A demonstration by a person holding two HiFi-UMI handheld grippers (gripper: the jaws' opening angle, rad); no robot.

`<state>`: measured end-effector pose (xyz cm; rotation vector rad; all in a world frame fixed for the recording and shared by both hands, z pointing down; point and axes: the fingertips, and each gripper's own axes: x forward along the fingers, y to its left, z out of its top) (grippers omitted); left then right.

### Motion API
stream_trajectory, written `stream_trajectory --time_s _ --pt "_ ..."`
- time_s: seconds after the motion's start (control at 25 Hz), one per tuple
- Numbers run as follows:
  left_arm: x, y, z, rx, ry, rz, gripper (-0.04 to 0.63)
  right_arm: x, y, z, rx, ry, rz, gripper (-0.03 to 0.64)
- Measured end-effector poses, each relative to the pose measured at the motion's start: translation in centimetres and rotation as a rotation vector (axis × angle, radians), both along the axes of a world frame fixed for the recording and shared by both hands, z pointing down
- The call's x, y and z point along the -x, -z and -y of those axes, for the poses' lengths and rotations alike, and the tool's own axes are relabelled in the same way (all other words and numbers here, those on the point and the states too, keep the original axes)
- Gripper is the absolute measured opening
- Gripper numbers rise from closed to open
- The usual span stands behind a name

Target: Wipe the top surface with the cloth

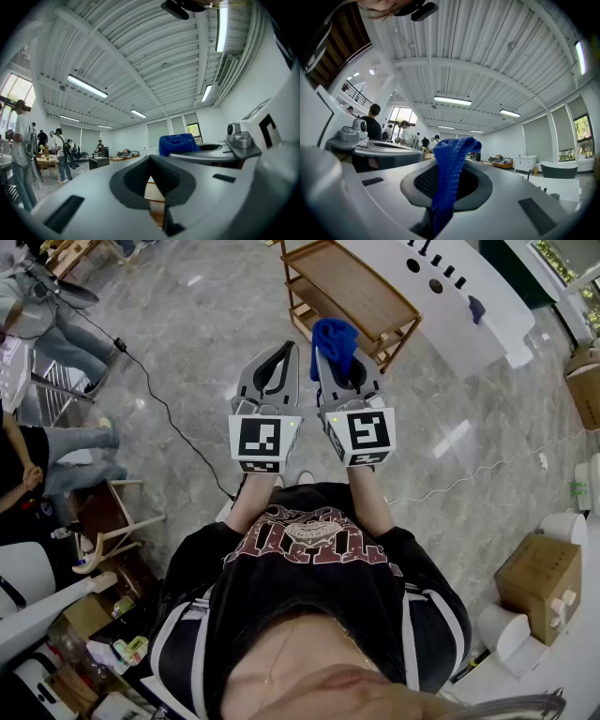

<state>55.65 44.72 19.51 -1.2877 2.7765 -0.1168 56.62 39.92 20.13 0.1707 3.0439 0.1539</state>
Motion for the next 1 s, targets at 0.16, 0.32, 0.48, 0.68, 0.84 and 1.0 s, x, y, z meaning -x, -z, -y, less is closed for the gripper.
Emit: stream_trajectory --time_s 0.16,0.32,0.48,0.68,0.84,1.0 --pt "0.9 0.2 1.3 -0.024 -0.018 -0.026 0.044 0.8 0.2 1.2 0.014 -0.005 0.001 0.058" --pt "0.5 -0.3 2.8 -0.017 -0.022 -0.028 0.044 0.2 -0.1 2.9 0.027 -0.015 -0.001 0.058" --pt "0.2 -0.8 4.5 -0.018 -0.043 -0.039 0.044 -0.1 -0.7 4.5 0.037 -0.030 -0.009 0.058" --pt "0.6 -1.5 6.1 -0.007 -0.074 -0.052 0.044 0.0 -1.3 6.1 0.047 -0.065 -0.021 0.058" --pt "1.6 -1.8 8.0 -0.009 -0.096 -0.060 0.044 0.4 -1.8 8.4 0.054 -0.102 -0.035 0.058" --pt "3.0 -2.4 10.2 -0.005 -0.116 -0.071 0.045 1.5 -2.6 10.8 0.064 -0.133 -0.048 0.058"
